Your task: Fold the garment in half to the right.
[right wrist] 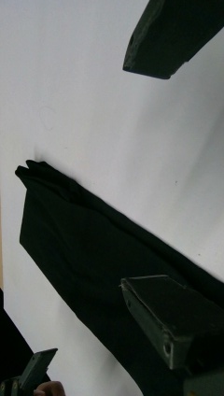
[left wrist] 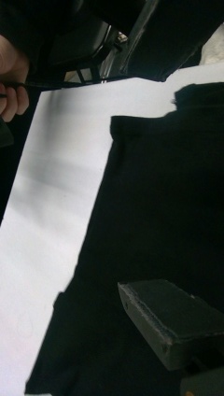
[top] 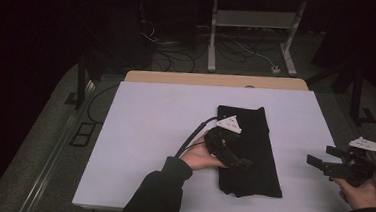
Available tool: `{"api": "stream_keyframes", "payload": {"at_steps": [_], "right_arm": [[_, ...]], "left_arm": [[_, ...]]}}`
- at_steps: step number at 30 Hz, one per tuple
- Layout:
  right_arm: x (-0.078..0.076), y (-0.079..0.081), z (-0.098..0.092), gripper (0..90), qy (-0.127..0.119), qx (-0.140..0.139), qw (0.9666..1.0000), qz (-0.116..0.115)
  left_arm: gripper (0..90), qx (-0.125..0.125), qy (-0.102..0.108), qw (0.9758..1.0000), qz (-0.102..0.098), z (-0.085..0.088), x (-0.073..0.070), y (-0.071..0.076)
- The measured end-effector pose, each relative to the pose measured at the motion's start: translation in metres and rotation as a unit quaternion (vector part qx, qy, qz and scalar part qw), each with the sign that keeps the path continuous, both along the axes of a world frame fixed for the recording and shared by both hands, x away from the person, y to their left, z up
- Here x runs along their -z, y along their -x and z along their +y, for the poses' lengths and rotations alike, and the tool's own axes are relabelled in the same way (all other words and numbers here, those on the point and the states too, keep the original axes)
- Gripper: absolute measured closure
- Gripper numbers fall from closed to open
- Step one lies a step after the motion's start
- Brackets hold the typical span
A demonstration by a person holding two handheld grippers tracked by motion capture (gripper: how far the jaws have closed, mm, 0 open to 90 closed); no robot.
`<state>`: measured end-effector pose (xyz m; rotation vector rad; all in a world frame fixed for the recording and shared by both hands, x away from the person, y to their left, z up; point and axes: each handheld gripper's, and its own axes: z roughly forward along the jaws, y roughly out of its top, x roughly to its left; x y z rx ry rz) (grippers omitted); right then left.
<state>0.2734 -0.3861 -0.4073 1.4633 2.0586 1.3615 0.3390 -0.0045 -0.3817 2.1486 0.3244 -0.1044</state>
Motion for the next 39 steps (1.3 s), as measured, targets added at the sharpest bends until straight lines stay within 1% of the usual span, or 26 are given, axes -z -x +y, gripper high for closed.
{"api": "stream_keyframes", "payload": {"at_steps": [5,9,11,15,17,23,28,30,32,37,39], "right_arm": [[0.002,0.001,0.001,0.0,0.001,-0.008,1.0,0.005],[0.004,0.003,0.002,0.0,0.002,-0.01,0.9999,0.005],[0.004,0.004,0.003,0.0,0.002,-0.011,0.9999,0.005],[0.005,0.005,0.004,0.0,0.003,-0.015,0.9999,0.006],[0.006,0.006,0.004,0.0,0.006,-0.015,0.9999,0.006],[0.007,0.006,0.003,0.0,0.006,-0.014,0.9999,0.005],[0.007,0.006,0.003,0.0,0.003,-0.013,0.9999,0.006],[0.008,0.007,0.003,0.0,0.005,-0.015,0.9999,0.006],[0.008,0.007,0.004,0.0,0.006,-0.016,0.9998,0.006],[0.008,0.007,0.005,0.0,0.007,-0.016,0.9998,0.005],[0.008,0.007,0.005,0.0,0.007,-0.016,0.9998,0.006]], "left_arm": [[0.0,-0.01,-0.004,0.9999,-0.006,0.011,-0.002,0.0],[0.0,-0.02,-0.002,0.9998,-0.01,0.02,-0.004,0.0],[0.0,-0.024,-0.005,0.9996,-0.011,0.025,-0.003,0.0],[0.0,-0.038,-0.009,0.9992,-0.007,0.035,0.001,-0.002],[0.0,-0.043,-0.012,0.999,-0.009,0.041,0.001,-0.002],[0.0,-0.058,-0.004,0.9982,-0.013,0.058,0.0,-0.002],[0.0,-0.076,-0.002,0.997,-0.012,0.075,0.003,-0.001],[0.0,-0.085,0.002,0.9963,-0.011,0.083,0.004,0.0],[0.0,-0.092,0.002,0.9957,-0.013,0.09,0.005,0.001],[0.0,-0.113,0.006,0.9934,-0.017,0.109,0.005,0.004],[0.0,-0.121,0.012,0.9924,-0.019,0.115,0.006,0.005]]}}
